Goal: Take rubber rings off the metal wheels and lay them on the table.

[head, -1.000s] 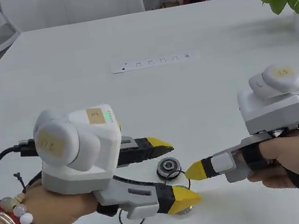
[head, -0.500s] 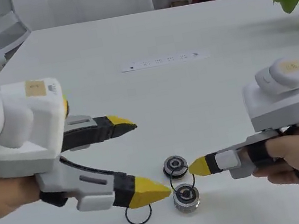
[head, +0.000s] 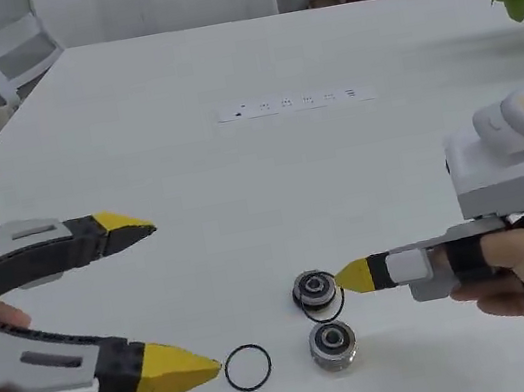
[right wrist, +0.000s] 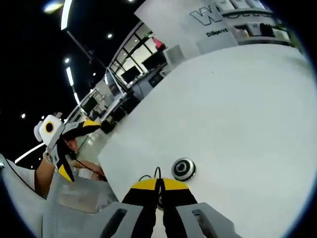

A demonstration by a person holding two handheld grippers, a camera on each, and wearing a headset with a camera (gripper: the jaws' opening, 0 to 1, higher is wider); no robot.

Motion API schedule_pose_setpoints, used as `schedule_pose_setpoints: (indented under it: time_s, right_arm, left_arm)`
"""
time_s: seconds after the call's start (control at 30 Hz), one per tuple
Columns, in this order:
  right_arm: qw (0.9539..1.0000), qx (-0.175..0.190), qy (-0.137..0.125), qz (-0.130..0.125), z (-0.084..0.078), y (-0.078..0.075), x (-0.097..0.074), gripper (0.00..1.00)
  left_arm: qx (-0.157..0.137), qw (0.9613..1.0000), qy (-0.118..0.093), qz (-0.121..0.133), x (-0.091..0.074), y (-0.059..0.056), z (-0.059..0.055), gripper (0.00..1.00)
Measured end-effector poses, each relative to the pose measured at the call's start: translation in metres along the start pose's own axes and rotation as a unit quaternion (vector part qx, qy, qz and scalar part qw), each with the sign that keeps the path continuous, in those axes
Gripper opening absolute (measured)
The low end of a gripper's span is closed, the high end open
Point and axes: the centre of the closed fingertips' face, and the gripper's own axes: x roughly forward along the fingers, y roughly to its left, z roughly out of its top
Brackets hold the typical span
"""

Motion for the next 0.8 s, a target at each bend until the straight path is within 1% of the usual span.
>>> schedule_pose_setpoints:
  time_s: [0.17,0.2,0.23,0.33,0.43,0.53,0.6,0.73,0.8]
  right_arm:
    - [1.0,0.001,-0.007,0.005,0.003,0.003,0.0,0.0]
    - [0.9999,-0.001,-0.007,0.009,0.003,0.005,0.0,0.0]
    - [0.9999,-0.001,-0.006,0.012,0.003,0.007,0.001,0.0]
    - [0.9998,-0.01,-0.006,0.016,0.003,0.013,0.002,0.0]
    - [0.9997,-0.015,-0.005,0.021,0.003,0.016,0.003,0.0]
    - [0.9995,-0.021,-0.001,0.023,0.002,0.019,0.005,0.0]
    - [0.9994,-0.023,0.001,0.027,0.002,0.021,0.006,0.0]
    - [0.999,-0.027,0.002,0.036,0.001,0.027,0.01,0.0]
    - [0.9987,-0.031,0.007,0.04,-0.001,0.03,0.013,0.0]
  left_arm:
    - [-0.016,0.9997,0.004,0.018,-0.011,0.0,-0.014,0.84]
    - [-0.021,0.9995,0.004,0.025,-0.013,0.001,-0.019,0.84]
    - [-0.032,0.999,0.006,0.03,-0.016,0.001,-0.025,0.84]
    - [-0.052,0.9977,0.008,0.043,-0.021,0.002,-0.037,0.84]
    - [-0.067,0.9965,0.009,0.05,-0.025,0.0,-0.046,0.84]
    - [-0.08,0.9951,0.016,0.055,-0.029,-0.003,-0.058,0.84]
    - [-0.085,0.9942,0.018,0.064,-0.032,-0.004,-0.062,0.84]
    - [-0.101,0.9918,0.009,0.078,-0.037,-0.004,-0.065,0.84]
    - [-0.104,0.9914,0.007,0.08,-0.037,-0.005,-0.064,0.84]
